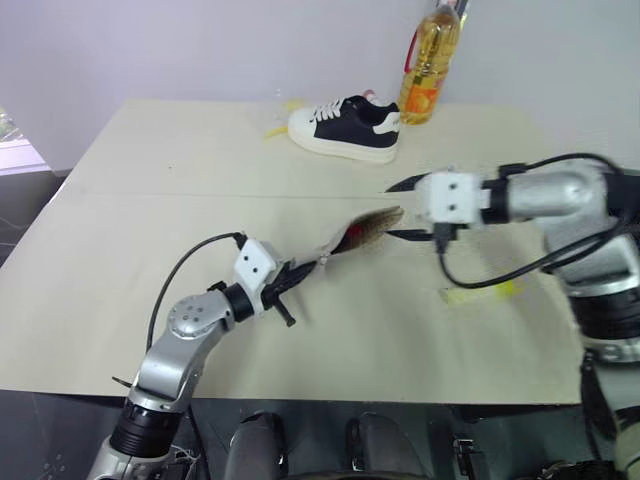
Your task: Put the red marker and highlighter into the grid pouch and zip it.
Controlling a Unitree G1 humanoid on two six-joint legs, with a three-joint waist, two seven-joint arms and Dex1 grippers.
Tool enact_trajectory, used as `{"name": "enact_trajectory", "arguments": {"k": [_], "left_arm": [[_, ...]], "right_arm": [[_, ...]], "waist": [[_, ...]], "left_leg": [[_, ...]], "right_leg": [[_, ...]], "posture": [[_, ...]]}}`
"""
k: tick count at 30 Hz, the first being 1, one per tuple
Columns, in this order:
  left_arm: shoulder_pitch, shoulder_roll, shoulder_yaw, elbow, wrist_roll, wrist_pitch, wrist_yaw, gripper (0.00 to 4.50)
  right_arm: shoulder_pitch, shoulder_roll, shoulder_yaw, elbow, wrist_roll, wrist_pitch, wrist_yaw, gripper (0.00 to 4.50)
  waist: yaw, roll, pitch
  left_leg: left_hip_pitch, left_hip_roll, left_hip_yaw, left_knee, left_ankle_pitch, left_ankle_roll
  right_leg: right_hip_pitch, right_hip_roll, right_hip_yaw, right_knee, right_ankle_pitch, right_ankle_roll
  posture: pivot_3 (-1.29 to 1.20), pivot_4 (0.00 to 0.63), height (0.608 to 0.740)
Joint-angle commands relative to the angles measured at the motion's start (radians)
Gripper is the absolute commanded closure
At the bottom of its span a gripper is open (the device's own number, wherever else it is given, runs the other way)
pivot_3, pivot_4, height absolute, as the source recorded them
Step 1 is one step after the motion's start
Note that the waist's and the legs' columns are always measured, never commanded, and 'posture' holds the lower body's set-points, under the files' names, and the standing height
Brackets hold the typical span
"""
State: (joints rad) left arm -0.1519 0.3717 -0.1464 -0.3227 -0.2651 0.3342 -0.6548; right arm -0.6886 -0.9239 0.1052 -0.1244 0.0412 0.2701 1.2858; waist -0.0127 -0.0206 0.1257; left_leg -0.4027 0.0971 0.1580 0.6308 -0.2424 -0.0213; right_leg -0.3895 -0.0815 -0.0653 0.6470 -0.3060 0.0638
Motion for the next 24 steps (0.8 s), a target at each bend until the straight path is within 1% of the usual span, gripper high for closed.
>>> {"name": "enact_trajectory", "arguments": {"k": [1, 3, 4, 6, 9, 14, 15, 16, 17, 18, 19, 20, 21, 22, 24], "left_arm": [[-0.009, 0.005, -0.016, -0.016, -0.004, -0.022, -0.025, 4.50], [-0.016, 0.001, -0.024, -0.007, -0.001, -0.026, -0.032, 4.50], [-0.022, -0.002, -0.029, 0.002, 0.001, -0.029, -0.036, 4.50], [-0.031, -0.006, -0.035, 0.013, 0.003, -0.032, -0.039, 4.50], [-0.032, -0.009, -0.042, 0.015, 0.003, -0.035, -0.040, 4.50], [-0.024, -0.015, -0.050, 0.004, 0.007, -0.033, -0.034, 4.50], [-0.022, -0.015, -0.051, 0.000, 0.007, -0.032, -0.032, 4.50], [-0.019, -0.016, -0.049, -0.006, 0.007, -0.029, -0.028, 4.50], [-0.016, -0.015, -0.047, -0.011, 0.008, -0.026, -0.024, 4.50], [-0.014, -0.015, -0.046, -0.014, 0.008, -0.025, -0.022, 4.50], [-0.012, -0.014, -0.045, -0.018, 0.008, -0.023, -0.019, 4.50], [-0.010, -0.014, -0.044, -0.020, 0.008, -0.022, -0.017, 4.50], [-0.009, -0.013, -0.044, -0.022, 0.008, -0.021, -0.016, 4.50], [-0.007, -0.012, -0.043, -0.023, 0.008, -0.021, -0.015, 4.50], [-0.004, -0.008, -0.037, -0.024, 0.010, -0.022, -0.011, 4.50]], "right_arm": [[0.089, -0.122, -0.038, 0.011, 0.064, 0.042, 0.125, 1.25], [0.136, -0.161, -0.013, 0.069, 0.045, 0.011, 0.145, 1.25], [0.146, -0.173, 0.037, 0.166, -0.026, -0.059, 0.129, 1.25], [0.141, -0.179, 0.102, 0.304, -0.116, -0.158, 0.110, 1.25], [0.089, -0.143, 0.152, 0.464, -0.166, -0.249, 0.103, 1.25], [0.013, -0.088, 0.226, 0.667, -0.246, -0.381, 0.105, 1.25], [0.002, -0.080, 0.237, 0.698, -0.263, -0.405, 0.102, 1.25], [-0.011, -0.069, 0.243, 0.726, -0.270, -0.413, 0.102, 1.25], [-0.022, -0.062, 0.244, 0.745, -0.269, -0.408, 0.113, 1.76], [-0.027, -0.060, 0.242, 0.751, -0.261, -0.403, 0.133, 2.05], [-0.029, -0.060, 0.239, 0.753, -0.256, -0.402, 0.148, 2.50], [-0.029, -0.061, 0.234, 0.754, -0.253, -0.404, 0.156, 3.10], [-0.030, -0.060, 0.230, 0.755, -0.251, -0.407, 0.159, 3.54], [-0.029, -0.059, 0.225, 0.753, -0.249, -0.407, 0.160, 3.68], [-0.026, -0.055, 0.204, 0.725, -0.239, -0.422, 0.132, 3.68]], "waist": [[0.001, 0.000, 0.000], [-0.001, 0.000, 0.000], [-0.005, 0.000, 0.000], [-0.008, 0.000, 0.000], [-0.010, 0.001, 0.001], [-0.005, 0.001, 0.001], [-0.004, 0.001, 0.001], [-0.005, 0.001, 0.001], [-0.004, 0.001, 0.001], [-0.004, 0.000, 0.001], [-0.004, 0.000, 0.001], [-0.005, 0.000, 0.001], [-0.005, 0.000, 0.001], [-0.005, 0.000, 0.001], [-0.005, 0.000, 0.001]], "left_leg": [[0.000, 0.000, 0.000, 0.000, 0.000, 0.000], [0.000, 0.000, 0.000, 0.000, 0.000, 0.000], [0.000, 0.000, 0.000, 0.000, 0.000, 0.000], [0.002, -0.001, 0.001, 0.000, 0.000, 0.000], [0.004, -0.001, 0.002, 0.000, 0.000, 0.000], [0.005, -0.001, 0.003, 0.000, 0.000, 0.000], [0.005, -0.001, 0.003, 0.000, 0.001, -0.001], [0.006, -0.001, 0.003, 0.000, 0.003, -0.005], [0.006, -0.001, 0.003, 0.000, 0.003, -0.006], [0.007, -0.001, 0.003, 0.000, 0.003, -0.006], [0.008, -0.001, 0.003, 0.000, 0.003, -0.006], [0.009, -0.001, 0.003, 0.000, 0.003, -0.005], [0.010, -0.001, 0.003, 0.000, 0.002, -0.004], [0.011, -0.001, 0.002, 0.000, 0.000, -0.001], [0.011, 0.000, 0.002, 0.000, 0.000, -0.001]], "right_leg": [[0.000, 0.000, 0.000, 0.000, 0.000, 0.000], [0.001, 0.000, 0.000, -0.001, 0.000, 0.000], [0.001, 0.000, 0.000, -0.001, 0.000, 0.000], [0.002, 0.000, 0.001, -0.001, -0.001, -0.001], [0.002, 0.000, 0.002, 0.000, -0.002, -0.003], [0.002, 0.002, 0.003, 0.000, 0.000, 0.000], [0.002, 0.002, 0.003, 0.000, 0.000, 0.000], [0.003, 0.002, 0.003, 0.000, 0.000, 0.001], [0.004, 0.002, 0.003, 0.000, 0.000, 0.000], [0.005, 0.002, 0.003, 0.000, 0.000, 0.000], [0.006, 0.002, 0.003, 0.000, 0.000, 0.000], [0.007, 0.001, 0.003, -0.001, 0.000, 0.000], [0.008, 0.000, 0.003, -0.001, 0.000, 0.000], [0.009, 0.000, 0.003, -0.001, 0.000, 0.000], [0.009, 0.000, 0.003, 0.000, 0.000, 0.000]], "posture": [[0.00, 0.150, 0.713], [0.00, 0.150, 0.713], [0.00, 0.150, 0.713], [0.00, 0.150, 0.713], [0.00, 0.150, 0.713], [0.00, 0.150, 0.713], [0.00, 0.150, 0.713], [0.00, 0.150, 0.713], [0.00, 0.150, 0.713], [0.00, 0.150, 0.713], [0.00, 0.150, 0.713], [0.00, 0.150, 0.713], [0.00, 0.150, 0.713], [0.00, 0.150, 0.713], [0.00, 0.150, 0.713]]}}
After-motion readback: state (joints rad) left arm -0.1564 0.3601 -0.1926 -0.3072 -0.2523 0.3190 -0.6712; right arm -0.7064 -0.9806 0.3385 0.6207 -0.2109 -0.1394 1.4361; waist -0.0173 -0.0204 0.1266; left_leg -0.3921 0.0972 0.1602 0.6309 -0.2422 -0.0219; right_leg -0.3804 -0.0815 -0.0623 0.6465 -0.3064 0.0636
